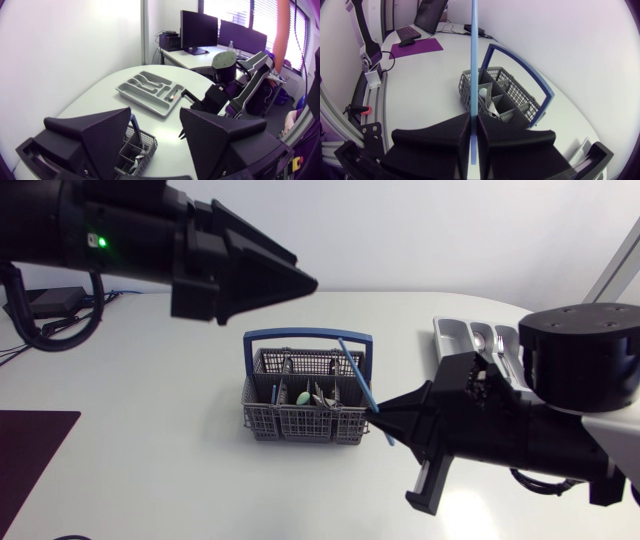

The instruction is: Unload the cutlery basket into the drawer organizer.

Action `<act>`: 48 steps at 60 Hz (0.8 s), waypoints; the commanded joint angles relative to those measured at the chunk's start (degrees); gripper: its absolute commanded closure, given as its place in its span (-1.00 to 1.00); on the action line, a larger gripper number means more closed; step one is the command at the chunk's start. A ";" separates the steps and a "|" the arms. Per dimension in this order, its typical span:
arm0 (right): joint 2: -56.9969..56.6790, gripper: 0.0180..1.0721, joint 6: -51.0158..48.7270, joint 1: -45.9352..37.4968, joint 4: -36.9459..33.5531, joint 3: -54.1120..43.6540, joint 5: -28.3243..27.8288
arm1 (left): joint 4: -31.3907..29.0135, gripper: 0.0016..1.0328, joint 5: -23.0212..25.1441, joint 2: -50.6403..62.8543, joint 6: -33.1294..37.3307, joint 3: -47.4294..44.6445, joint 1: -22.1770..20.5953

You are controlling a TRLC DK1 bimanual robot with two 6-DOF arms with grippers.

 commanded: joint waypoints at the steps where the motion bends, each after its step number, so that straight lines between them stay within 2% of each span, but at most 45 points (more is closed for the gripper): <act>1: -1.58 0.89 0.11 -3.30 -1.24 -1.72 -0.17 | 0.44 -0.50 0.80 -0.50 -1.37 1.94 2.88; 12: -0.96 0.89 -0.33 -14.46 -0.62 -1.72 -1.84 | -0.44 -0.50 0.10 -1.03 3.03 -1.40 7.45; 27: 8.88 0.89 0.81 -32.39 4.21 0.21 -4.48 | -1.32 -0.50 -9.31 -2.26 15.68 -12.57 6.92; 38: 21.36 0.89 5.30 -42.24 6.06 6.19 -1.40 | 3.16 -0.50 -14.05 -5.07 22.01 -23.29 6.22; 48: 29.89 0.89 8.72 -43.64 7.64 10.23 5.01 | 6.85 -0.50 -14.49 -6.13 24.91 -28.12 7.27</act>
